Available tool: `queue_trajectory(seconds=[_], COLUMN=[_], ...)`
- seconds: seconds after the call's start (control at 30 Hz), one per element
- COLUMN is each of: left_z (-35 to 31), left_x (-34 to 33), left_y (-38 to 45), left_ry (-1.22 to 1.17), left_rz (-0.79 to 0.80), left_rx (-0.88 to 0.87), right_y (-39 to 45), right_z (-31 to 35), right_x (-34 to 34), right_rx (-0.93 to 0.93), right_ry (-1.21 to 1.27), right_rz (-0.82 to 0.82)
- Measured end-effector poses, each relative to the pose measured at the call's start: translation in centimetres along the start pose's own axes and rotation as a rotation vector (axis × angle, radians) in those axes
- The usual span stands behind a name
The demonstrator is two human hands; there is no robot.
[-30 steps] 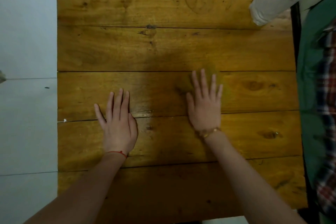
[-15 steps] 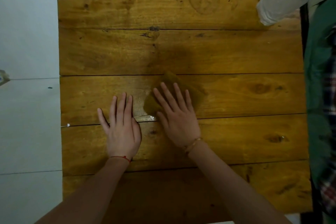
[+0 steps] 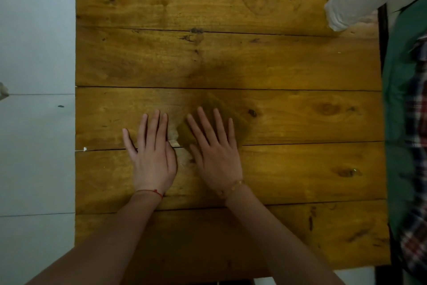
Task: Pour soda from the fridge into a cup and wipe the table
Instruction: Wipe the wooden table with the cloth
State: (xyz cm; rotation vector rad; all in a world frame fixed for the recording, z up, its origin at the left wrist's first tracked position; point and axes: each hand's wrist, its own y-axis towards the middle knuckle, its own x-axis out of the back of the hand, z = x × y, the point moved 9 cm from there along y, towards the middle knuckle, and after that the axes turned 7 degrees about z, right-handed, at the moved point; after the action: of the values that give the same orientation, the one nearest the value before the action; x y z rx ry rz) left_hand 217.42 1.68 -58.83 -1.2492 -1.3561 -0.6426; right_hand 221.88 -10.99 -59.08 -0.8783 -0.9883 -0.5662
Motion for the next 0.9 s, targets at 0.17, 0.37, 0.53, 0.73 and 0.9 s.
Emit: queue_trajectory(seconds=[0.17, 0.37, 0.53, 0.73, 0.9], left_z=[0.1, -0.1, -0.1, 0.0, 0.5], left_x=[0.1, 0.2, 0.1, 0.0, 0.5], left_y=[-0.2, -0.3, -0.4, -0.6, -2.4], left_ry=[-0.03, -0.038, -0.04, -0.061, -0.147], left_rz=[-0.023, -0.05, -0.075, -0.093, -0.126], left_rx=[-0.007, -0.012, -0.024, -0.049, 0.004], right_y=[-5.0, -0.3, -0.7, -9.6, -8.8], right_z=[-8.6, -13.5, -2.5, -3.0, -12.7], right_x=[-0.1, 3.2, -0.1, -3.3, -0.7], right_rx=[-0.183, -0.508, -0.122, -0.002, -0.329], right_ry=[-0.053, 0.057, 0.005, -0.014, -0.002], right_rz=[-0.004, -0.164, -0.086, -0.004, -0.076])
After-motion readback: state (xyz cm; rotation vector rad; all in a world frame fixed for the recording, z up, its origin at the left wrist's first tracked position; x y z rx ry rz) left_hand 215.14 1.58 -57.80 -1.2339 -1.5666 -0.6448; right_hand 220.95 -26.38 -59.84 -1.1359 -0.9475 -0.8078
